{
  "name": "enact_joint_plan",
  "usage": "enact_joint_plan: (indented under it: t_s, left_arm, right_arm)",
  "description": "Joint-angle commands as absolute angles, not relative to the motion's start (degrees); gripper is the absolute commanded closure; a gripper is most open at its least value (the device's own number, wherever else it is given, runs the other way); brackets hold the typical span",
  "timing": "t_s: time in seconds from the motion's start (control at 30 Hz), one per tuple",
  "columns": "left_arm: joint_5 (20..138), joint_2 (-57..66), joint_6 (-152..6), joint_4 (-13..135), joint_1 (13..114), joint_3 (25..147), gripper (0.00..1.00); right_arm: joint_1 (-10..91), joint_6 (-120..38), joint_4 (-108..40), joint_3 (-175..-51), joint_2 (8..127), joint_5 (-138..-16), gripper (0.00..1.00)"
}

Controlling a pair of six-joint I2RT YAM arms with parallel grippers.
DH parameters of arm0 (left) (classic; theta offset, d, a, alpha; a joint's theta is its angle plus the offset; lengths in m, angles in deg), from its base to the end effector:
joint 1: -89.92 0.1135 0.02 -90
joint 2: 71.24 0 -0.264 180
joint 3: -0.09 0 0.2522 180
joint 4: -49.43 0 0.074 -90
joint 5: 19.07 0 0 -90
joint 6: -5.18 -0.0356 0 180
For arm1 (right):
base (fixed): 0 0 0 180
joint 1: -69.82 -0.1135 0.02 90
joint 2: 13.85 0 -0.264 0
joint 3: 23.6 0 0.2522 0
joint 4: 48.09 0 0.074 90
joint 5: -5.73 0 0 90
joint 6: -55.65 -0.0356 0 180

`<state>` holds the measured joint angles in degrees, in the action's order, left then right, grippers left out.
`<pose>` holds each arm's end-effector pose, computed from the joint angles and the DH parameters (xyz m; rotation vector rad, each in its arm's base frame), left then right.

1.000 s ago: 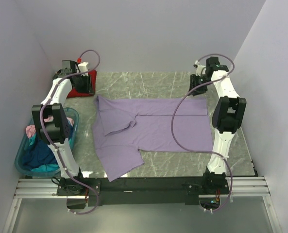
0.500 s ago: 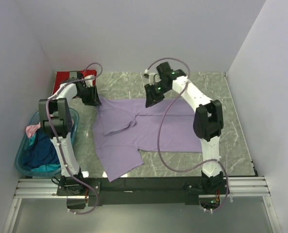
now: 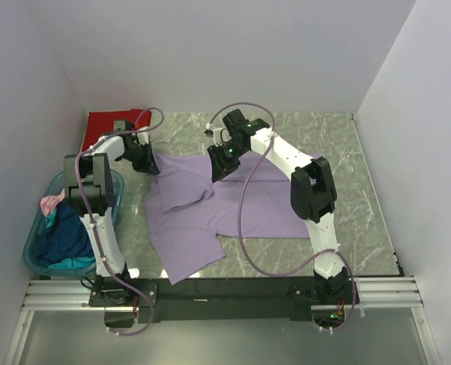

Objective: Fold and stack the t-shirts
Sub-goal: Fold the tshirt

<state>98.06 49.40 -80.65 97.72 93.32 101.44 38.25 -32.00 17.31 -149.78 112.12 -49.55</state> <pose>0.4331 0.0095 0.1596 -0.0491 2.6863 -0.6511 0.3903 0.2636 0.2344 -0.9710 2.5437 0.9724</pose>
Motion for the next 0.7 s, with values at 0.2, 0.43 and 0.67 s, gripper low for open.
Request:
enact_joint_plan:
  t_s: [0.2,0.43,0.67]
  left_arm:
    - [99.1,41.6,-80.0,97.4,93.2,94.7,0.99]
    - [98.4,43.3,-78.7,95.5,93.3,93.0,0.99]
    - [97.6,47.6,-78.3,95.6,94.2,96.6,0.93]
  right_arm:
    - [38.4,-32.5,15.0,-147.9,110.5,-49.8,0.61]
    - [37.7,-33.3,14.5,-148.1,110.7,-49.0,0.62]
    - [35.7,-35.9,13.7,-146.9,111.8,-49.3,0.57]
